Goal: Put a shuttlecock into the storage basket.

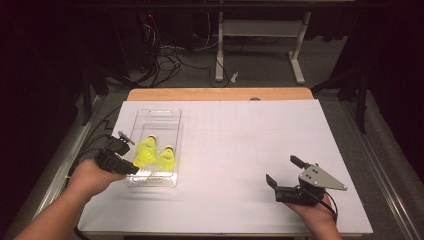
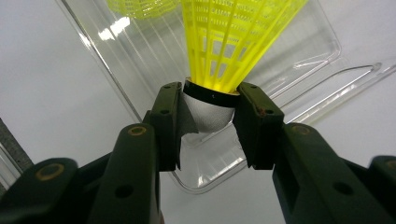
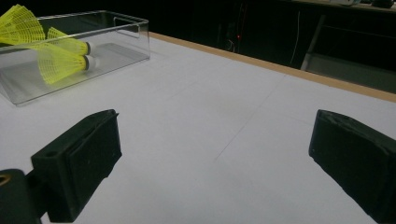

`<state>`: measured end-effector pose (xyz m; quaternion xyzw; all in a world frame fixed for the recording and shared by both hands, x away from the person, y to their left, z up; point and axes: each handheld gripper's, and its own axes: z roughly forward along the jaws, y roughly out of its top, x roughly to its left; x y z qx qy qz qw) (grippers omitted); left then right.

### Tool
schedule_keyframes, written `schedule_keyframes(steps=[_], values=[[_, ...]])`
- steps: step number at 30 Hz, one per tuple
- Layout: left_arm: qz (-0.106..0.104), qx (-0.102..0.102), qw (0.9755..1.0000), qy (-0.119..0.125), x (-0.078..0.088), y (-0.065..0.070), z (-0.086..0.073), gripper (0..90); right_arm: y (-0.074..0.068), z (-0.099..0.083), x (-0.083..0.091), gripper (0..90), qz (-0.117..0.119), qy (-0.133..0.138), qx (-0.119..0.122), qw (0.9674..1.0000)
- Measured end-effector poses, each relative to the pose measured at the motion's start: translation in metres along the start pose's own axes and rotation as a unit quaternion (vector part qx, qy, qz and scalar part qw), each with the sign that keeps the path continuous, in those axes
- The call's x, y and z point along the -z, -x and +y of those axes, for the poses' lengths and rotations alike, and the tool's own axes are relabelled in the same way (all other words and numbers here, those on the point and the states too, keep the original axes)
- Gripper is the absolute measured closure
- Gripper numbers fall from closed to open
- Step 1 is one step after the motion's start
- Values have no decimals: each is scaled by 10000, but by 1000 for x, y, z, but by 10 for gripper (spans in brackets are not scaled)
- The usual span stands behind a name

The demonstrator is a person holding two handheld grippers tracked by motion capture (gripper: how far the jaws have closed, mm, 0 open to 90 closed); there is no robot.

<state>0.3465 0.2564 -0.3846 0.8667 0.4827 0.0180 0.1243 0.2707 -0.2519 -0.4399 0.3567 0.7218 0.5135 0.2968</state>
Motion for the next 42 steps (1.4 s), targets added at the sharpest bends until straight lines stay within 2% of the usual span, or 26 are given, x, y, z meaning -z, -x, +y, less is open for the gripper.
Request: schedule_keyframes(steps=[11, 25, 35, 42], values=[[2, -20, 9999, -148, -9, 1, 1, 635, 0, 0, 0, 28, 3, 6, -2, 10000], [-14, 4, 9997, -258, -12, 0, 3, 634, 1, 0, 0, 28, 9, -9, -3, 10000], [-185, 16, 9989, -433, -16, -4, 8, 631, 0, -1, -1, 29, 31, -7, -26, 10000], [-189, 41, 9990, -391, -16, -5, 9, 629, 0, -1, 0, 29, 23, -4, -25, 10000]])
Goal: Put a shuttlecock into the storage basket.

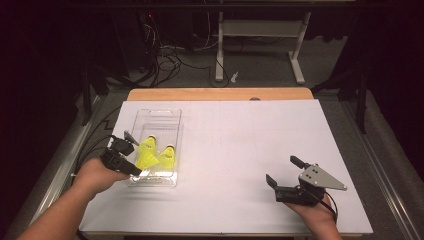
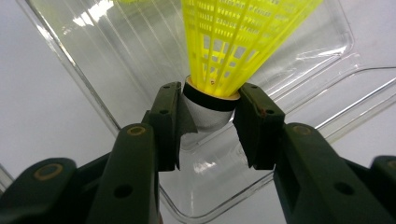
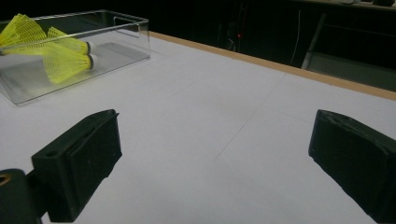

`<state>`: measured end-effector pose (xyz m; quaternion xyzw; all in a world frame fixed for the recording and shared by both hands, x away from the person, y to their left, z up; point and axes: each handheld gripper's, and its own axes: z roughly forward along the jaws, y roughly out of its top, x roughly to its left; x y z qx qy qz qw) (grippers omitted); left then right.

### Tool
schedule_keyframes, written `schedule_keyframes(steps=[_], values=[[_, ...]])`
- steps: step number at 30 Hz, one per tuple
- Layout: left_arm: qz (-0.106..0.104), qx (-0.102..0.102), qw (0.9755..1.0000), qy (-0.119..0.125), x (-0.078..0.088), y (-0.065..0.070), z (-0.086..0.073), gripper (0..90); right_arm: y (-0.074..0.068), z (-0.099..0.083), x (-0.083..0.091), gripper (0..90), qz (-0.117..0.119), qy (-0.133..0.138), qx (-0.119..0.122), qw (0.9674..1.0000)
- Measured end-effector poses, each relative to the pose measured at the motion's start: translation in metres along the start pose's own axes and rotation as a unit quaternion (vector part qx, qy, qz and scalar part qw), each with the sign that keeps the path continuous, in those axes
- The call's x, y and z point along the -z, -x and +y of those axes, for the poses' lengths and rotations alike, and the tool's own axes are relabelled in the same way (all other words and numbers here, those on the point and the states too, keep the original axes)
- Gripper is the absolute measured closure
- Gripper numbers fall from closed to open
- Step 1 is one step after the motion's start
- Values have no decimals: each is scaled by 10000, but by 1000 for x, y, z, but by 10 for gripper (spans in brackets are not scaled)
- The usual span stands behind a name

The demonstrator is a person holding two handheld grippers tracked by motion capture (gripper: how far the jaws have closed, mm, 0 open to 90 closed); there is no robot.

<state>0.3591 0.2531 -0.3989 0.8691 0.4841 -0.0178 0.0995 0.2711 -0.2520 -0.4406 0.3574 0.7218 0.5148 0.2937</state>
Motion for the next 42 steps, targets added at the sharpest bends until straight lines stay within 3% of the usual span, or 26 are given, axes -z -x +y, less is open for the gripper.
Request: schedule_keyframes(steps=[20, 42], values=[[-145, -15, 9998, 143, 9, 2, -1, 505, 0, 1, 1, 32, 1, -18, 0, 10000], [26, -83, 9997, 243, 20, 12, 2, 435, 0, 1, 1, 32, -9, -5, 14, 10000]])
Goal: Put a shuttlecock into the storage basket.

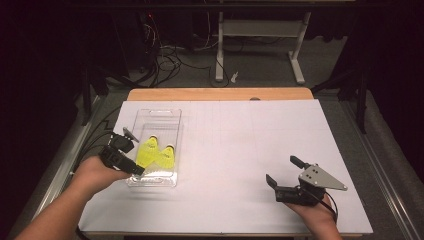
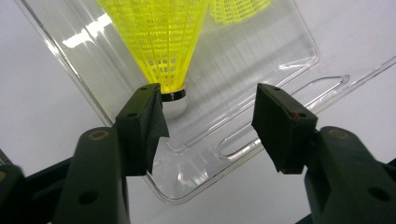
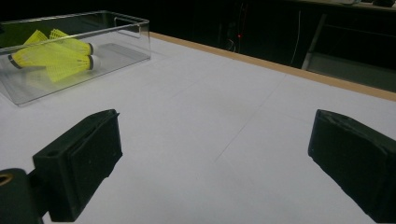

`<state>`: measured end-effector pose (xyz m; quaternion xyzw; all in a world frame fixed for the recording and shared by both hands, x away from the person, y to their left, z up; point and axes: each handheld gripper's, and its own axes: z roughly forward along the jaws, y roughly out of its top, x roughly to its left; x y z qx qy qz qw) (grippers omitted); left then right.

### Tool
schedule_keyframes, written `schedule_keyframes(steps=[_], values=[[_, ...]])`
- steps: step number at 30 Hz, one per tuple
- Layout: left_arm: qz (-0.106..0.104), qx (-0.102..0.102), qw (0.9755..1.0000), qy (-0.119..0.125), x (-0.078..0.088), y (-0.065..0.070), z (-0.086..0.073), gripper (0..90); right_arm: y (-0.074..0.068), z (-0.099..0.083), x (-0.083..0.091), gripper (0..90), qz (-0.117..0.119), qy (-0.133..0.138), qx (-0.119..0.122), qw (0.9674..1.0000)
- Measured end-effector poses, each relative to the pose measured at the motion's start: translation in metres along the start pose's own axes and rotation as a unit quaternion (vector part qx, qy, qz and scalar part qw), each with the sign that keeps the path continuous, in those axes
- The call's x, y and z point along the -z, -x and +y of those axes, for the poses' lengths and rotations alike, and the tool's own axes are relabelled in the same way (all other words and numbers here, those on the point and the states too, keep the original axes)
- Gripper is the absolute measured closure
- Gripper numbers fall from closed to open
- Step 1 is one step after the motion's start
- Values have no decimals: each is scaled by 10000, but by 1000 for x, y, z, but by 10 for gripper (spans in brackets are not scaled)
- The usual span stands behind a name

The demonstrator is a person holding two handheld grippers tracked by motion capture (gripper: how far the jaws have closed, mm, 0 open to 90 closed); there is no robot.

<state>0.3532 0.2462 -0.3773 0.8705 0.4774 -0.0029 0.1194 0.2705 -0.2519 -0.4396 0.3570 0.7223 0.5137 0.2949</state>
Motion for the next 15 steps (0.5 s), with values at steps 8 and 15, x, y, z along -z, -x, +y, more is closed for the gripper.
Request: schedule_keyframes(steps=[8, 15], values=[[-88, 9, 9996, 271, 6, 7, 2, 355, 0, 0, 0, 33, 2, -5, -13, 10000], [-98, -32, 9982, 592, 7, 16, 3, 262, 0, 0, 0, 32, -1, 3, -4, 10000]])
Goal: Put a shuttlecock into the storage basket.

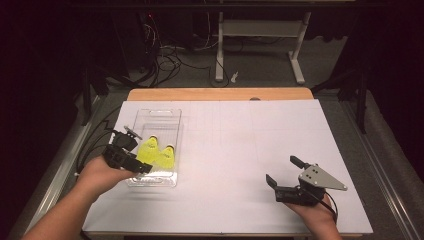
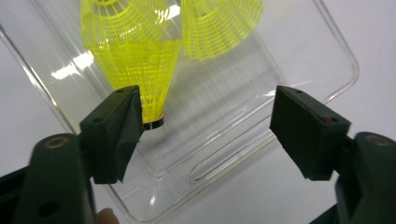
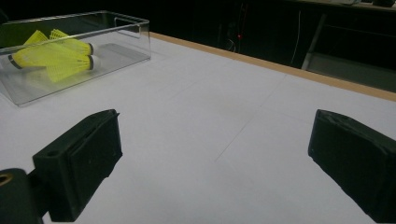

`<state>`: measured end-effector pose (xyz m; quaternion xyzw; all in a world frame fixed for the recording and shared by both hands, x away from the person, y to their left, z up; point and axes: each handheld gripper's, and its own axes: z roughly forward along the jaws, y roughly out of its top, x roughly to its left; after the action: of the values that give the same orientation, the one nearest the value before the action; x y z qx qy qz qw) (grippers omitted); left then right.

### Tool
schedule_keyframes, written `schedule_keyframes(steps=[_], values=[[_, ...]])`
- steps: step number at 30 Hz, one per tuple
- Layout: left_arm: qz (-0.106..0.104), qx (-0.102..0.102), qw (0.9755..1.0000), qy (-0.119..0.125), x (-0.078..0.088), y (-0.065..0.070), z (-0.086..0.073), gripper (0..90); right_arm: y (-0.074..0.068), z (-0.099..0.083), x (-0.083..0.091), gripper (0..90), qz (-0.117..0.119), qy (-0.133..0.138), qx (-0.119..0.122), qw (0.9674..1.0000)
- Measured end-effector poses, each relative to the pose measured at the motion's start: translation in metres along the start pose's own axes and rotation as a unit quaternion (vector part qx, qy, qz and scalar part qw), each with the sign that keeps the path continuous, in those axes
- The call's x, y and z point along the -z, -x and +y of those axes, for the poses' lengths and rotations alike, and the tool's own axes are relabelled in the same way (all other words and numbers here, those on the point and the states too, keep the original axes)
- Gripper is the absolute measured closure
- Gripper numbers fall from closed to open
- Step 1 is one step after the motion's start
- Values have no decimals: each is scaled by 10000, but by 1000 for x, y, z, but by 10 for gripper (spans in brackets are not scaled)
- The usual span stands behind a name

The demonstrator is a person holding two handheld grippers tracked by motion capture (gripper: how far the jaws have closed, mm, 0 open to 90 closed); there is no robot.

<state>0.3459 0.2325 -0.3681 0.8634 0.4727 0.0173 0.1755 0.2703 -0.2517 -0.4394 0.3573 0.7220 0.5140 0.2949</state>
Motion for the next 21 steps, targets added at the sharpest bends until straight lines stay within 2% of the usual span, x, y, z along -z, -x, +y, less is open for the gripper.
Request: schedule_keyframes(steps=[9, 16, 21], values=[[-59, -8, 9987, 513, -7, 8, -5, 174, 0, 0, 1, 32, 7, 11, -17, 10000], [-67, -55, 9956, 932, -17, 10, -12, 139, 0, 0, 1, 32, 8, 12, -20, 10000], [-65, -113, 9934, 1143, -23, 12, -17, 98, -1, 0, 1, 32, 4, 15, -13, 10000]])
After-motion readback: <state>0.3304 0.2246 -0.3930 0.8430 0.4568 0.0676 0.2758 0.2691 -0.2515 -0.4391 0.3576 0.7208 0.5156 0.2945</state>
